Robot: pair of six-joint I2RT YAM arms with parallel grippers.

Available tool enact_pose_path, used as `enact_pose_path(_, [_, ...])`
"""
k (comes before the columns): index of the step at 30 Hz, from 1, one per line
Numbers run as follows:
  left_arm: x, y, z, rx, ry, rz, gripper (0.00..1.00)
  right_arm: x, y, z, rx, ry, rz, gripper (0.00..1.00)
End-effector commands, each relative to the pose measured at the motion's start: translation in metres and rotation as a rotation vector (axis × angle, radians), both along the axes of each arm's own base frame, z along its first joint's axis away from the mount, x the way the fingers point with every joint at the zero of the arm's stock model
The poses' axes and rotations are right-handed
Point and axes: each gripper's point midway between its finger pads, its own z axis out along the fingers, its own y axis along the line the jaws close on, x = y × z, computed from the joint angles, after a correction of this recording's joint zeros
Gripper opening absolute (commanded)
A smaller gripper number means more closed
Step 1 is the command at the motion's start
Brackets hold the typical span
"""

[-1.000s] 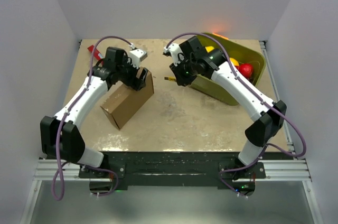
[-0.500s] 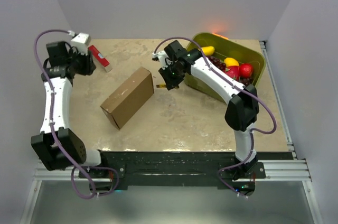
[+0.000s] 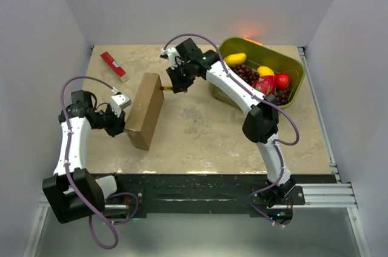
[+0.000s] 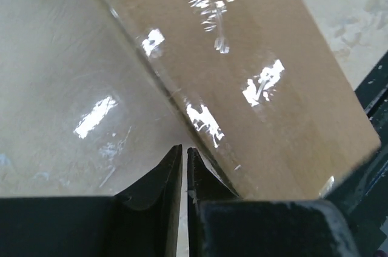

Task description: Unpack the express box

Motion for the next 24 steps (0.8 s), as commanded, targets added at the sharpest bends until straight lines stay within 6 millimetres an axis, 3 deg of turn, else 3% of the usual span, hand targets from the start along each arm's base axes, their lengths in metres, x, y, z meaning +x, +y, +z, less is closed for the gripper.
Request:
enact_pose_path(1, [-0.006, -0.036, 0.017, -0.113, -0.093, -0.191, 0.15, 0.009, 0.041, 0.026, 0.118, -0.071, 0.034, 0.00])
enact_pose_path(3, [-0.003, -0.046, 0.018, -0.128, -0.093, -0.222, 0.17, 0.012, 0.052, 0.018, 0.120, -0.072, 0.038, 0.00])
enact_pose_path(5, [0.000, -0.061, 0.022, -0.139, -0.104, -0.264, 0.20, 0.012, 0.065, 0.027, 0.151, -0.102, 0.057, 0.00])
enact_pose_path(9, [0.005, -0.075, 0.030, -0.155, -0.133, -0.281, 0.25, 0.006, 0.085, 0.027, 0.180, -0.106, 0.065, 0.00])
enact_pose_path(16, [0.009, -0.088, 0.037, -0.138, -0.185, -0.325, 0.49, 0.007, 0.097, 0.028, 0.192, -0.140, 0.073, 0.00])
enact_pose_path(18, [0.006, -0.086, 0.041, -0.111, -0.187, -0.344, 0.55, 0.014, 0.092, 0.031, 0.175, -0.169, 0.051, 0.00])
enact_pose_path(19, [0.010, -0.084, 0.052, -0.075, -0.242, -0.385, 0.57, 0.015, 0.089, 0.031, 0.163, -0.174, 0.039, 0.00])
enact_pose_path(20, [-0.004, -0.079, 0.048, -0.044, -0.186, -0.406, 0.59, 0.018, 0.085, 0.040, 0.155, -0.212, 0.047, 0.00])
enact_pose_path(21, [-0.008, -0.075, 0.051, -0.011, -0.190, -0.438, 0.63, 0.026, 0.075, 0.039, 0.125, -0.230, 0.013, 0.00])
enact_pose_path(22, [-0.003, -0.070, 0.064, 0.053, -0.261, -0.506, 0.64, 0.030, 0.068, 0.046, 0.119, -0.249, -0.003, 0.00])
enact_pose_path(24, [-0.014, -0.062, 0.074, 0.110, -0.238, -0.549, 0.71, 0.043, 0.044, 0.065, 0.101, -0.299, -0.050, 0.00])
